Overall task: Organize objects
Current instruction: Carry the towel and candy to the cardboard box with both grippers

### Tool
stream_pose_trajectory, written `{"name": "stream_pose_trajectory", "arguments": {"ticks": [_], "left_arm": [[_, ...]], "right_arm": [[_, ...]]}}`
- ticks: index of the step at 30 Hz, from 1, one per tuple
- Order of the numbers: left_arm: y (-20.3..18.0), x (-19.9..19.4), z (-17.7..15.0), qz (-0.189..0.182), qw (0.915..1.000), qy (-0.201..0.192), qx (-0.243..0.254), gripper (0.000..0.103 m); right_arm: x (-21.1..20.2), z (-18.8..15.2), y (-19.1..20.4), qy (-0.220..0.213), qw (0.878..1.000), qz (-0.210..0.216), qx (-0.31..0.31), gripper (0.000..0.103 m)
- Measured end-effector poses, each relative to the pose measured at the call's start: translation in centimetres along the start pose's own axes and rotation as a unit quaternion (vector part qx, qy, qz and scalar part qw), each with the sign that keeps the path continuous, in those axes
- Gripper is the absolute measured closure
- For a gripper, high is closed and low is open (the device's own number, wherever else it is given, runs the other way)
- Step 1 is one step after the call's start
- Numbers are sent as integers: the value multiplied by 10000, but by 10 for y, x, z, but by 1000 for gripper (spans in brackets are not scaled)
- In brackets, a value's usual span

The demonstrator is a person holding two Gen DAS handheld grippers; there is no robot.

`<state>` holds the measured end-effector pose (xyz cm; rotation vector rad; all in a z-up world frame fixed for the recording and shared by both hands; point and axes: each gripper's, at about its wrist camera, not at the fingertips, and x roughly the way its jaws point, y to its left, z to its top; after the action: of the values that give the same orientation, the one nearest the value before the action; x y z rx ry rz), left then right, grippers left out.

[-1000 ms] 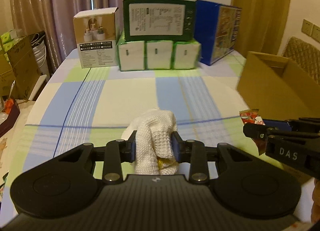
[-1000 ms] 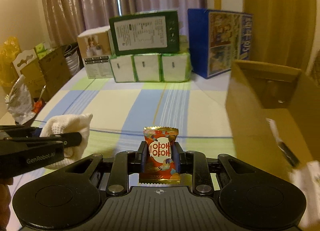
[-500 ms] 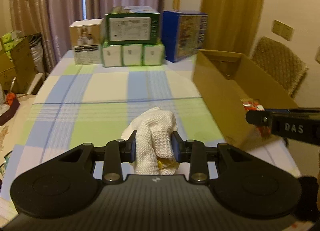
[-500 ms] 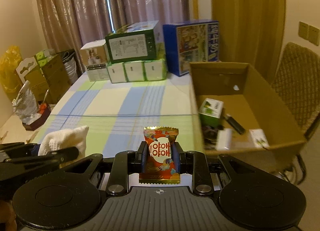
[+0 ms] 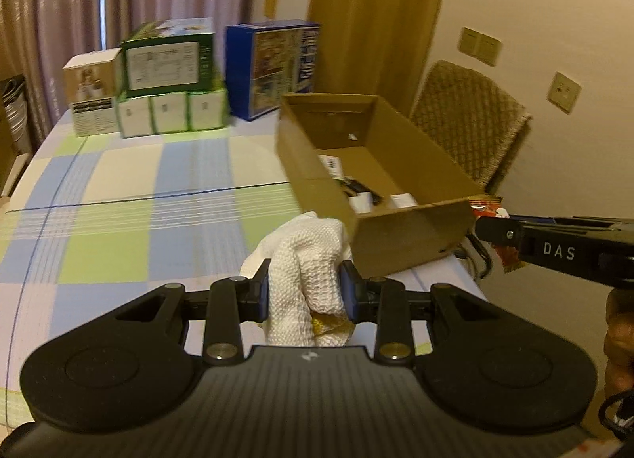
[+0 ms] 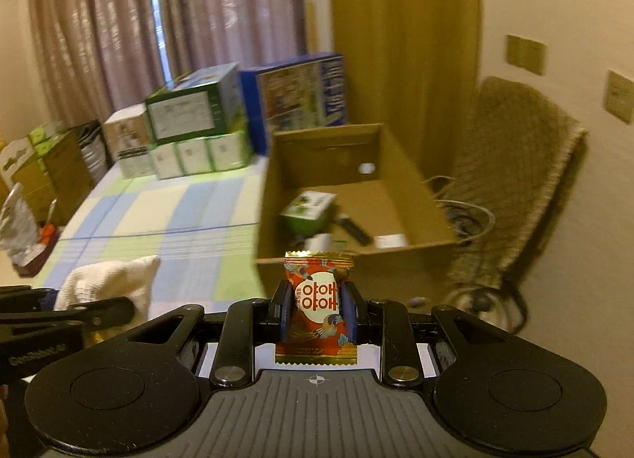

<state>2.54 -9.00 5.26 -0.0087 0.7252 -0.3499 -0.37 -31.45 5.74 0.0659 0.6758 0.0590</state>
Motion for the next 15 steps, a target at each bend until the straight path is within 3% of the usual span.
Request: {"name": "stream_pose_trajectory", "arguments": {"ticks": [6, 15], "left_arm": [[-29, 3, 2, -101, 9997, 80, 185, 74], [-52, 13, 3, -135, 9993, 192, 300, 73]], "right_arm": [[-16, -4, -34, -81, 9997, -157, 186, 80], [-20, -11, -52, -104, 9995, -119, 289, 80]]}}
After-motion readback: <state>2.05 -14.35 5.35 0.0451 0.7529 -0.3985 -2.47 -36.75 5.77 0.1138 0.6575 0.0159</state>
